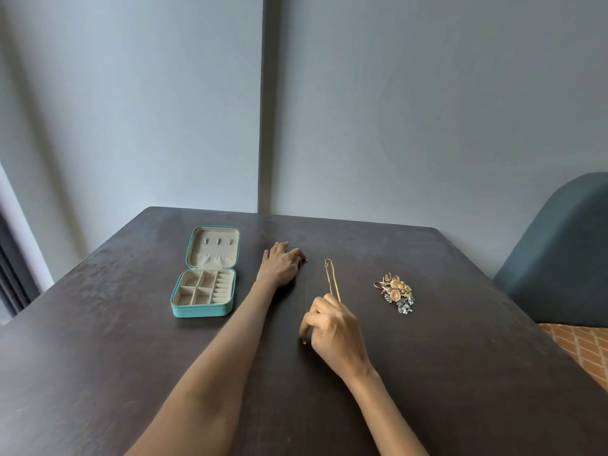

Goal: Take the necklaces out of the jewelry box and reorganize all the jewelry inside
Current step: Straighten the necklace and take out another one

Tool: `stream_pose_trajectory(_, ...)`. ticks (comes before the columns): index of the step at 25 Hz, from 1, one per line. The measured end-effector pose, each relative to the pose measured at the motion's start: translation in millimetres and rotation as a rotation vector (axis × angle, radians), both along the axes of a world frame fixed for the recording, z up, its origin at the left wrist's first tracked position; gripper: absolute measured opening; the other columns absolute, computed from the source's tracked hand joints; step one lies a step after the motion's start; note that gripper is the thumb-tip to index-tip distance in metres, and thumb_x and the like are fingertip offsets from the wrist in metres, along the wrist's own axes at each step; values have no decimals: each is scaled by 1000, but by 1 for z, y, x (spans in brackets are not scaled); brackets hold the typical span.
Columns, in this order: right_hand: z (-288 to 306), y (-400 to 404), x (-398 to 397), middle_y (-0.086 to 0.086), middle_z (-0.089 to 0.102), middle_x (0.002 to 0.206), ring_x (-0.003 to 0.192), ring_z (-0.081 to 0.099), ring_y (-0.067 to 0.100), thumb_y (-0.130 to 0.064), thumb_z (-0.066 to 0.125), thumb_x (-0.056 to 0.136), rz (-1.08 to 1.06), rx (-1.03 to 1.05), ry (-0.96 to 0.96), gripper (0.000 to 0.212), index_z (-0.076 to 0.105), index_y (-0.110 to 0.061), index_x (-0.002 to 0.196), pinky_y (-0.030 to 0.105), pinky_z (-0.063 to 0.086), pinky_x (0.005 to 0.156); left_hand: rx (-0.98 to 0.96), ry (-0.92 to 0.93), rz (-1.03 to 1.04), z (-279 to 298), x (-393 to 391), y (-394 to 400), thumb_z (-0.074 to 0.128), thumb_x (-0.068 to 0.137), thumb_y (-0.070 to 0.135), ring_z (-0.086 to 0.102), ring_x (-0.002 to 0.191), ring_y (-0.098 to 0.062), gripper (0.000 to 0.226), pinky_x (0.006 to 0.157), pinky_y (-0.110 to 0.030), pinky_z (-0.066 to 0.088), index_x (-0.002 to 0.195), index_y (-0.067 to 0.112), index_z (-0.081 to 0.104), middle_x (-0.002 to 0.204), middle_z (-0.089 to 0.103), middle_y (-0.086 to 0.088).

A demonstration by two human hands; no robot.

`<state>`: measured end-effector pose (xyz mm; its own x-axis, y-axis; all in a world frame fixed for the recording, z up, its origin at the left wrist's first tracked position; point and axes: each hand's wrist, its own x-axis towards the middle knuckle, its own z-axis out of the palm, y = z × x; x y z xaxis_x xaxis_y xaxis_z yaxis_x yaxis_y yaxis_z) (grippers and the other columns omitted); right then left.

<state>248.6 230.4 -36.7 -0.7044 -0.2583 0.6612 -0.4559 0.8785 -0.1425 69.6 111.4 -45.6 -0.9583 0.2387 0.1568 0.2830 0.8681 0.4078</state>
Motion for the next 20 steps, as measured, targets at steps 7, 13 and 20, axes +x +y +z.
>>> stream_pose_trajectory(7,2,-2,1,-9,52,59,62,52,11,2,47,65,-38,-12,-16,36,65,-24,50,20,41,48,29,2,-19,2,3,-1,32,100,31,15,144,-26,32,115,-41,14,121,32,56,152,25,-11)
stream_pose_trajectory(13,3,-1,2,-9,51,57,61,48,8,-1,38,67,-5,-31,-40,41,65,-24,48,16,35,49,29,9,-12,2,3,-1,32,100,31,18,142,-26,33,115,-40,16,122,31,56,151,26,-12)
stream_pose_trajectory(20,0,0,0,-9,52,60,64,49,9,0,41,68,-59,-60,-20,36,65,-24,58,17,38,51,29,6,-13,3,3,-1,32,100,30,19,142,-26,33,115,-40,16,122,31,56,150,27,-12)
